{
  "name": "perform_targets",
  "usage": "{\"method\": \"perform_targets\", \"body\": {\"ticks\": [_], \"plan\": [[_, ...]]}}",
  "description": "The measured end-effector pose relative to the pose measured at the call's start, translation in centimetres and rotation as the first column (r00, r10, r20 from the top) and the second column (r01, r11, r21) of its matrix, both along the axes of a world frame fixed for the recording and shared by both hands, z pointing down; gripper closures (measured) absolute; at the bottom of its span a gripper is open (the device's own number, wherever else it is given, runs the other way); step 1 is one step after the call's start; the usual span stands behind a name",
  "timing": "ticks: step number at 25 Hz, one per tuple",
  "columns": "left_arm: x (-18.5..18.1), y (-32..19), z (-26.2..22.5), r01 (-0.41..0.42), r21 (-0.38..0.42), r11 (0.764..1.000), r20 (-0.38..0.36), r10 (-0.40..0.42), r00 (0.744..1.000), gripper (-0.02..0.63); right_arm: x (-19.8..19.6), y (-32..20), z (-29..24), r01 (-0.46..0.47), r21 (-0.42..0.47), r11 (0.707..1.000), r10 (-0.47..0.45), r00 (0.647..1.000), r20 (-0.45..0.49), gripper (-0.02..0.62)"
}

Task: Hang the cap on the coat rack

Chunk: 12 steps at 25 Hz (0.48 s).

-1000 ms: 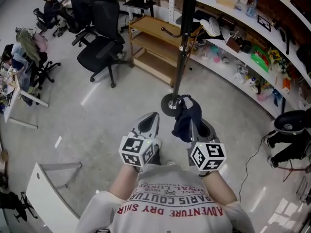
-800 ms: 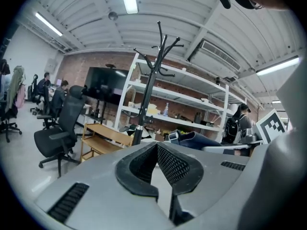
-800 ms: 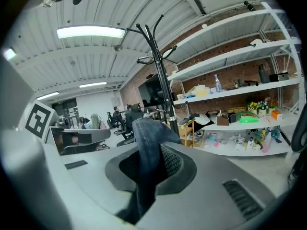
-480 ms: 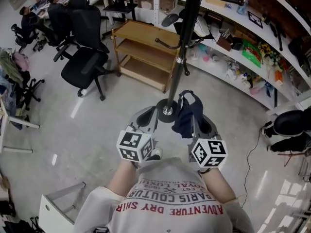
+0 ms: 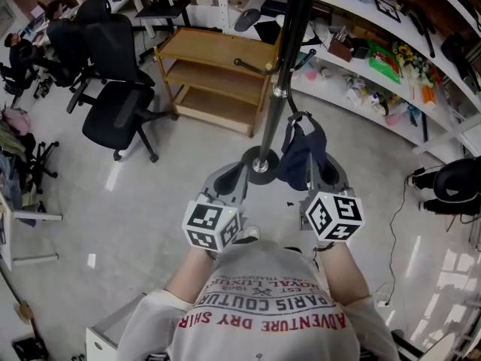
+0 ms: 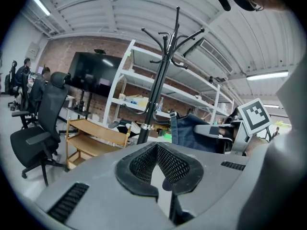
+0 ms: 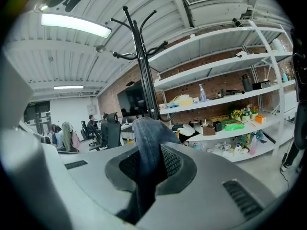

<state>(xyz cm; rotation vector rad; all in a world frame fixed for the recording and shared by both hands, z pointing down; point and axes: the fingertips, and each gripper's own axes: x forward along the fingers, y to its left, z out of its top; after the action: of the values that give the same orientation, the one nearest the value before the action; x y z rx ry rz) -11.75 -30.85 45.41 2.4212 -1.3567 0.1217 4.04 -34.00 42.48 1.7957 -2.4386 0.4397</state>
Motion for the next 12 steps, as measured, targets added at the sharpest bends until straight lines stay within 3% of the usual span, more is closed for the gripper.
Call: {"method": "perform_targets", "body": {"ticks": [12], "plan": [[0.1, -3.6, 3.1, -0.062, -0.063, 0.996, 0.003, 0.062, 0.998, 0.600, -1.0, -5.5, 4.6, -0.030, -0.048, 0.998, 0.028, 0.999, -0.046, 0.565]]}}
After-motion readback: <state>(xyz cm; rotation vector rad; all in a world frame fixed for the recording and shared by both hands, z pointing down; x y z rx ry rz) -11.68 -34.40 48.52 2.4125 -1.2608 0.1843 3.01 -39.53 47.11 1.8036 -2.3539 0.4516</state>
